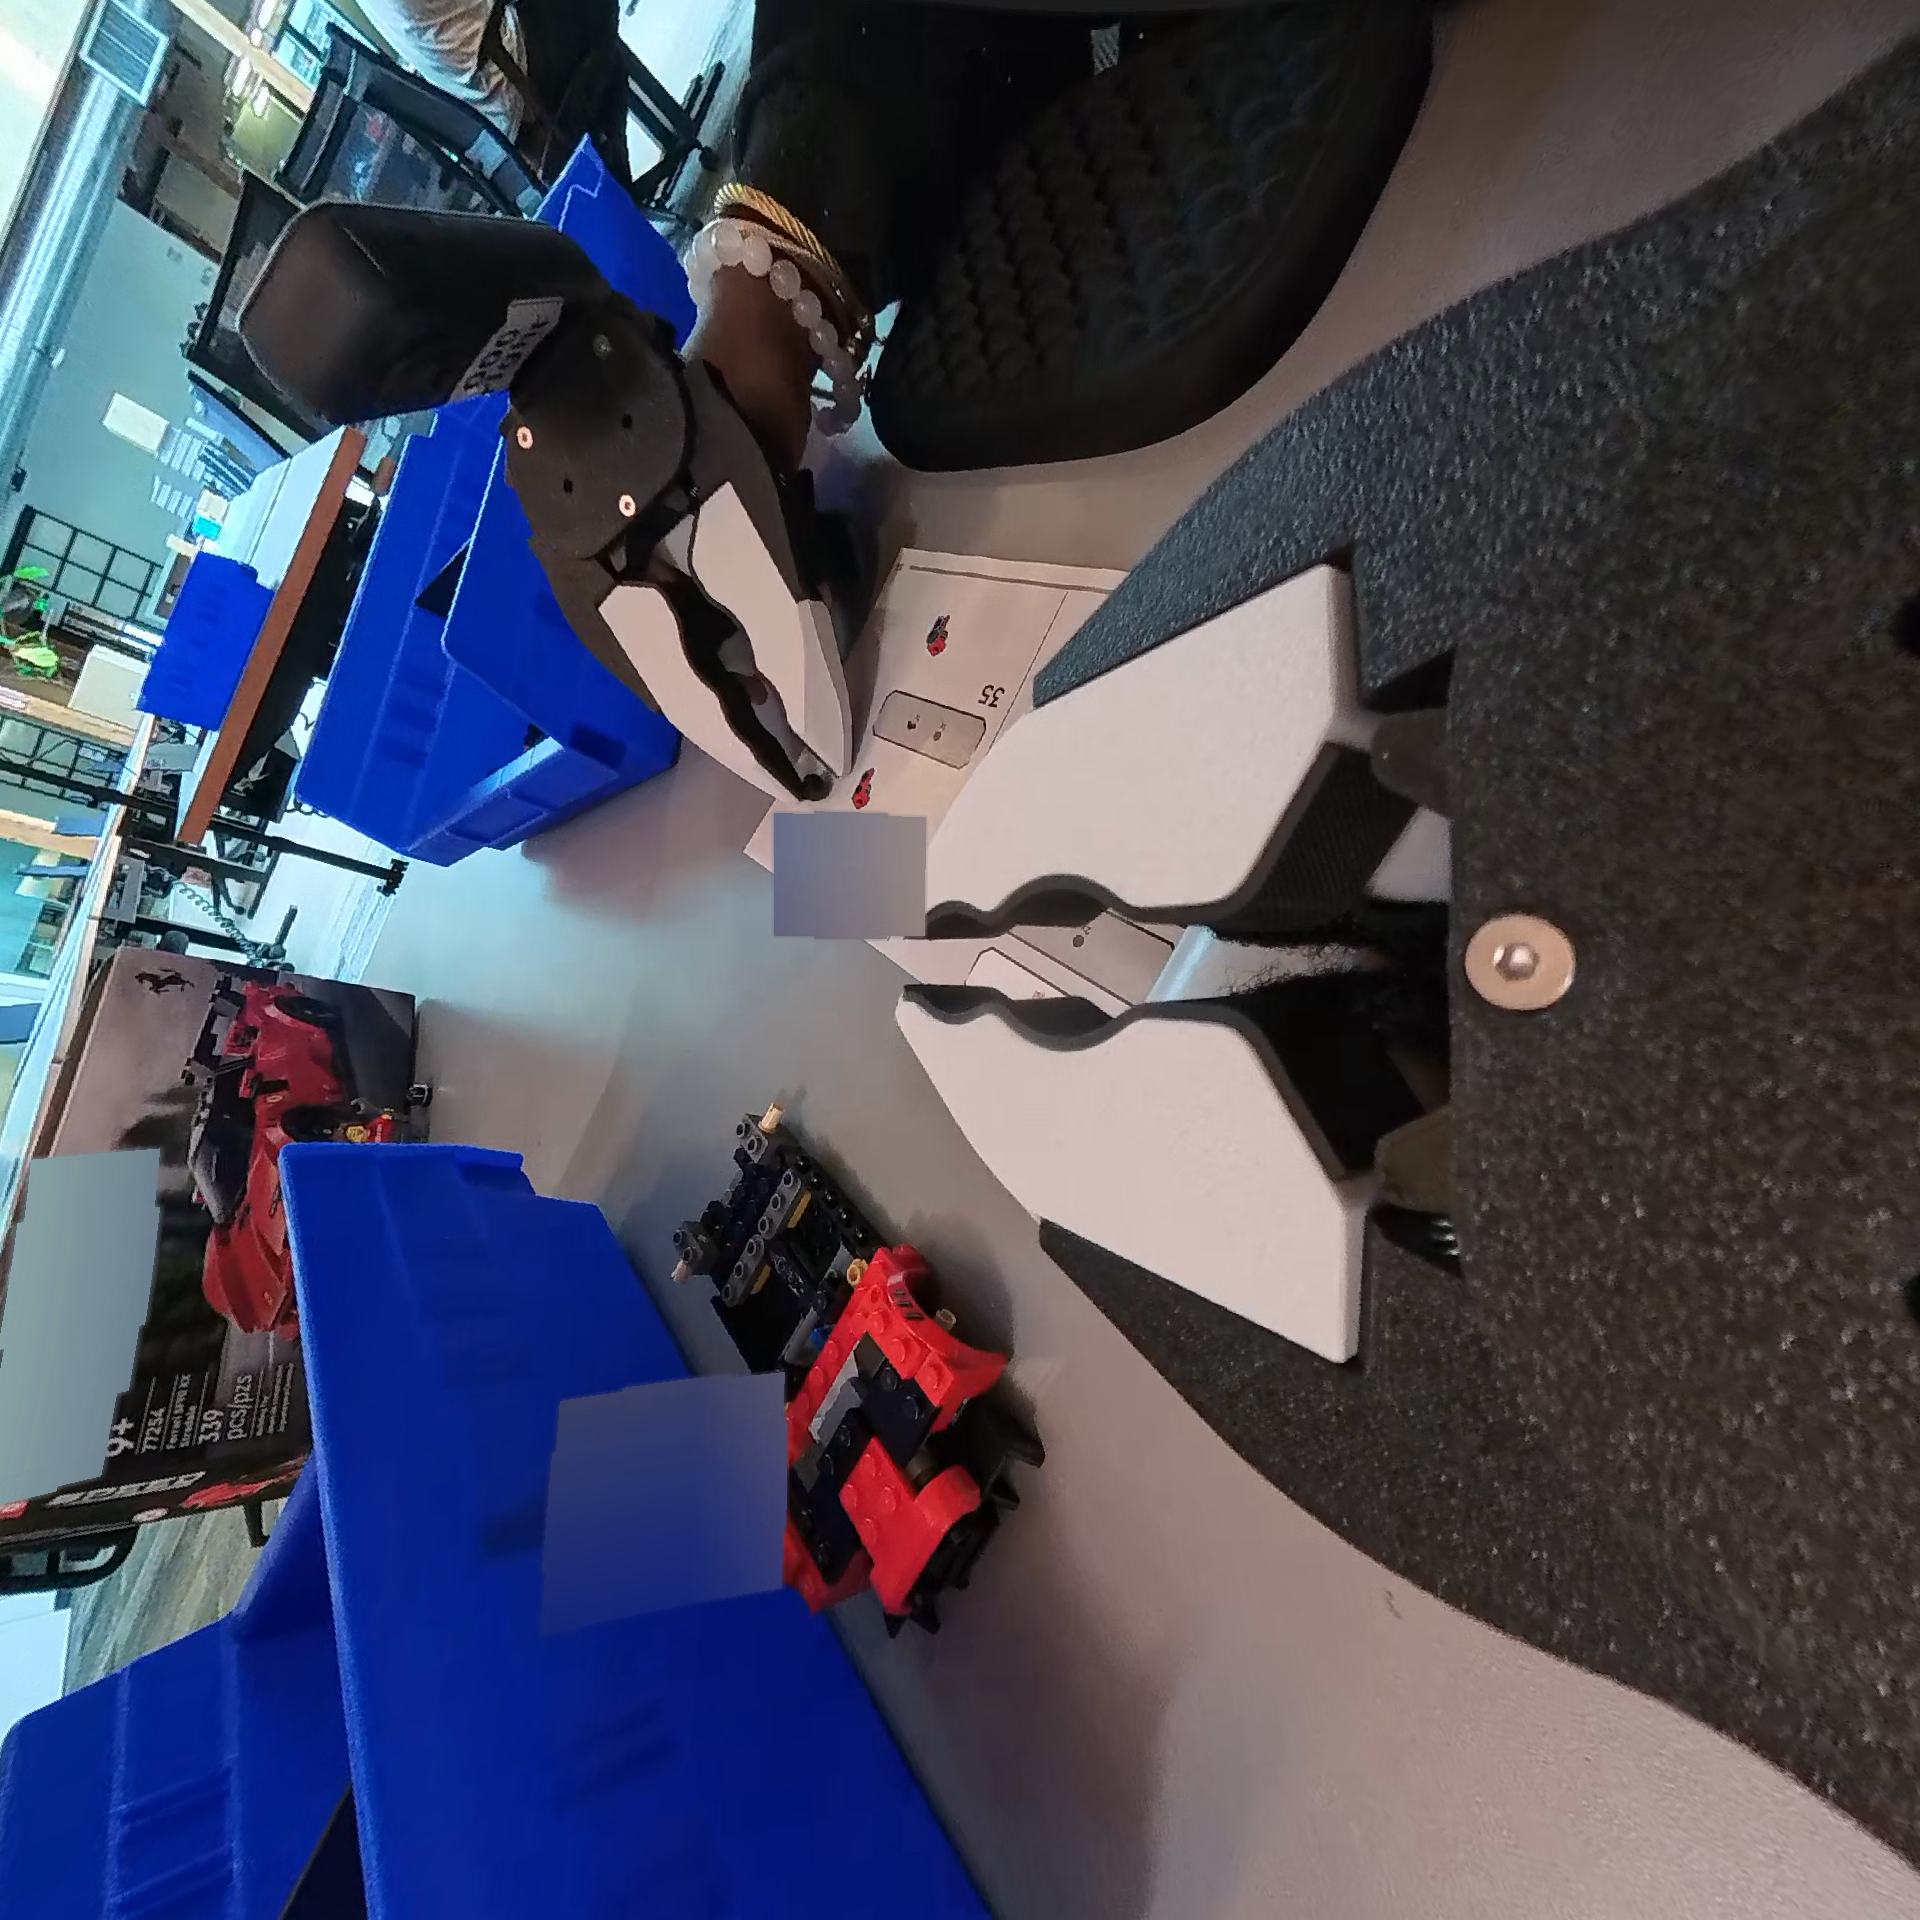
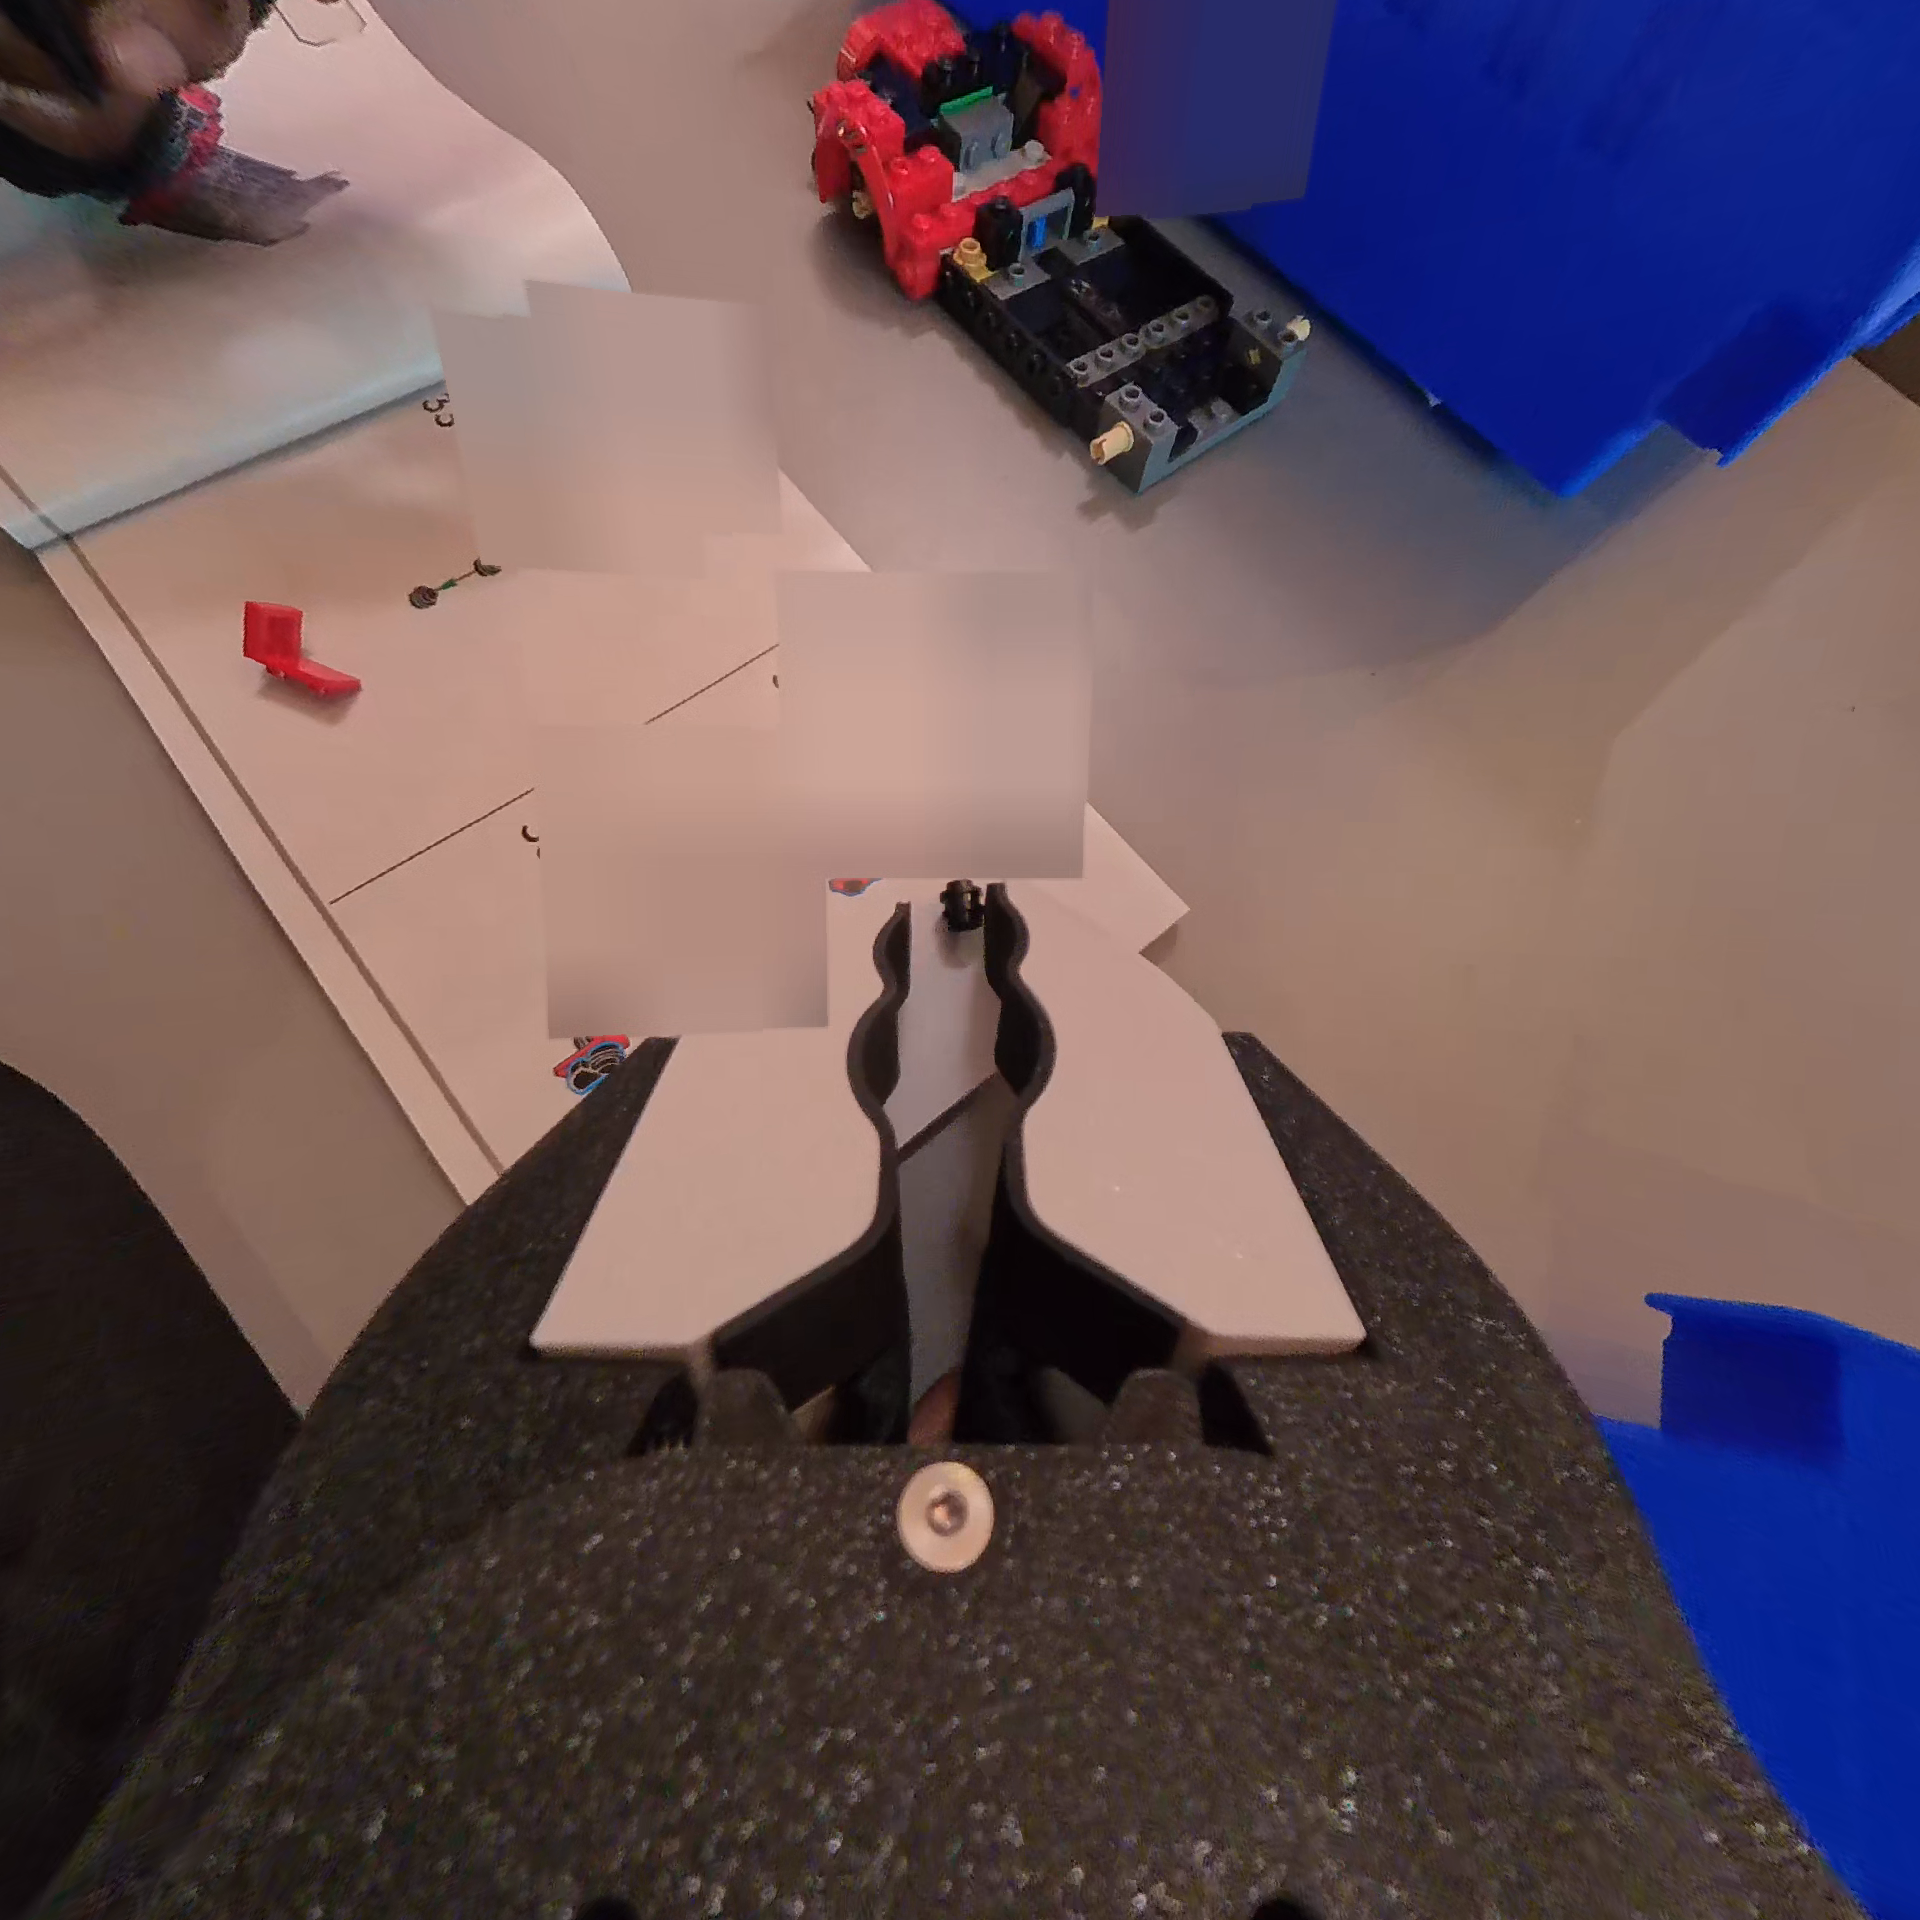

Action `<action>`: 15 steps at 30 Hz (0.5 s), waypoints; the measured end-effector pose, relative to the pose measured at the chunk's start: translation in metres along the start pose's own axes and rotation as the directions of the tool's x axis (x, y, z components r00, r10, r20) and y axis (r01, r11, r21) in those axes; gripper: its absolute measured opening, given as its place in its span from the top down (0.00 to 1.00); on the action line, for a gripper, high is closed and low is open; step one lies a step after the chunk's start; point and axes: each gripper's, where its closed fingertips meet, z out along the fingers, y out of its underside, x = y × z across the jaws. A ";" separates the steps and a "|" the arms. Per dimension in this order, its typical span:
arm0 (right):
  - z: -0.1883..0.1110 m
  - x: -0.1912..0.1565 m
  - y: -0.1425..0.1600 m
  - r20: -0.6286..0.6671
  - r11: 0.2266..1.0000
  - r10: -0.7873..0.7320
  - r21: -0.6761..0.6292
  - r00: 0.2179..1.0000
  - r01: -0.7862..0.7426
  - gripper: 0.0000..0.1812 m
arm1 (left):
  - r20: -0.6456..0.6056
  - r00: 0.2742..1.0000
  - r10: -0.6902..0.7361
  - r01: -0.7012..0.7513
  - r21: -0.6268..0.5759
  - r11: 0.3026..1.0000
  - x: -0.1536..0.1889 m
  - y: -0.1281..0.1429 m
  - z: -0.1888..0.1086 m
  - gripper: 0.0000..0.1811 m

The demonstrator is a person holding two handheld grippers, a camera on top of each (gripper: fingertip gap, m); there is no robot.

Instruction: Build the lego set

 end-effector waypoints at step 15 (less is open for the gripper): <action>-0.004 -0.006 0.001 0.084 0.997 0.075 0.006 0.994 -0.076 0.84 | -0.008 1.000 -0.018 0.018 -0.004 1.000 -0.001 0.001 0.000 0.96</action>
